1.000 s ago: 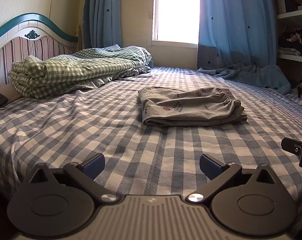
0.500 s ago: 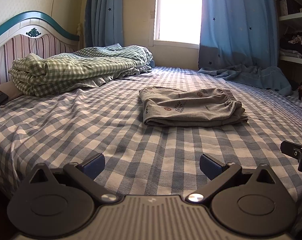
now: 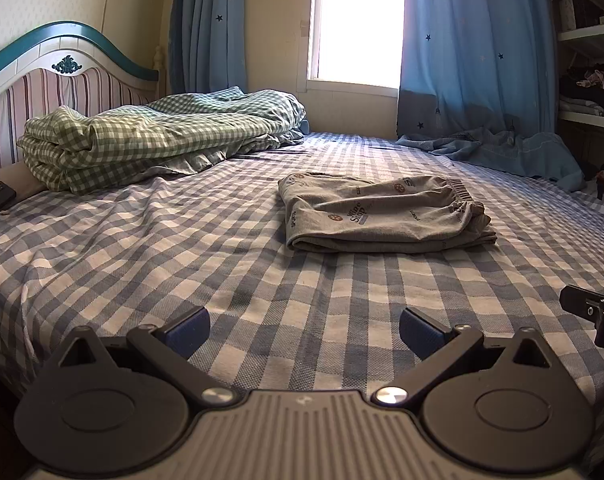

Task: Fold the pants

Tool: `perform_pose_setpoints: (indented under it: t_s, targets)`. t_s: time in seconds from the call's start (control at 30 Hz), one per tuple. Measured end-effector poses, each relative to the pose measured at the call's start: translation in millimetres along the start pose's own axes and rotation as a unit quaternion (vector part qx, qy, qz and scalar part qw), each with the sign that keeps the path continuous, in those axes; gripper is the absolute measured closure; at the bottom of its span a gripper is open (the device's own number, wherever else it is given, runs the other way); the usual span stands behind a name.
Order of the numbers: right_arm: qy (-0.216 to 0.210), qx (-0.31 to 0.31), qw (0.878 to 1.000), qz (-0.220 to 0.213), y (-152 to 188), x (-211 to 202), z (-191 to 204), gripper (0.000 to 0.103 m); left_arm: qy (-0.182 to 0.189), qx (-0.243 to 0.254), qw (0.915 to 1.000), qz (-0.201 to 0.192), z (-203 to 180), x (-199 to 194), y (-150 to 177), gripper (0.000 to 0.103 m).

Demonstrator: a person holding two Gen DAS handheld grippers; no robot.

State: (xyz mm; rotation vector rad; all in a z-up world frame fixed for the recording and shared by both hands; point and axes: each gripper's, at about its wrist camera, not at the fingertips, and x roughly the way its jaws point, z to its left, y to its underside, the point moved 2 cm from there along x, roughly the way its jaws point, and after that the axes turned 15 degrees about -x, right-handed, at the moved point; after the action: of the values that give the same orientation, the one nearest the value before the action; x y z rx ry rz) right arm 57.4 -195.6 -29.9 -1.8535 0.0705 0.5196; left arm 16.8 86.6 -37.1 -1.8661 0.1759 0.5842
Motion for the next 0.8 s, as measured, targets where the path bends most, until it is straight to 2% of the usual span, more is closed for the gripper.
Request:
perform_pose_setpoints:
  t_s: [0.37, 0.8]
  targets:
    - [-0.001, 0.0, 1.0, 0.004, 2.0, 2.5, 2.3, 0.001, 0.004, -0.001, 1.0, 0.004, 0.5, 0.9, 0.2, 0.0]
    - [-0.004, -0.003, 1.0, 0.008, 2.7, 4.1, 5.0, 0.001, -0.014, -0.006, 0.9999, 0.002, 0.3, 1.4, -1.9, 0.0]
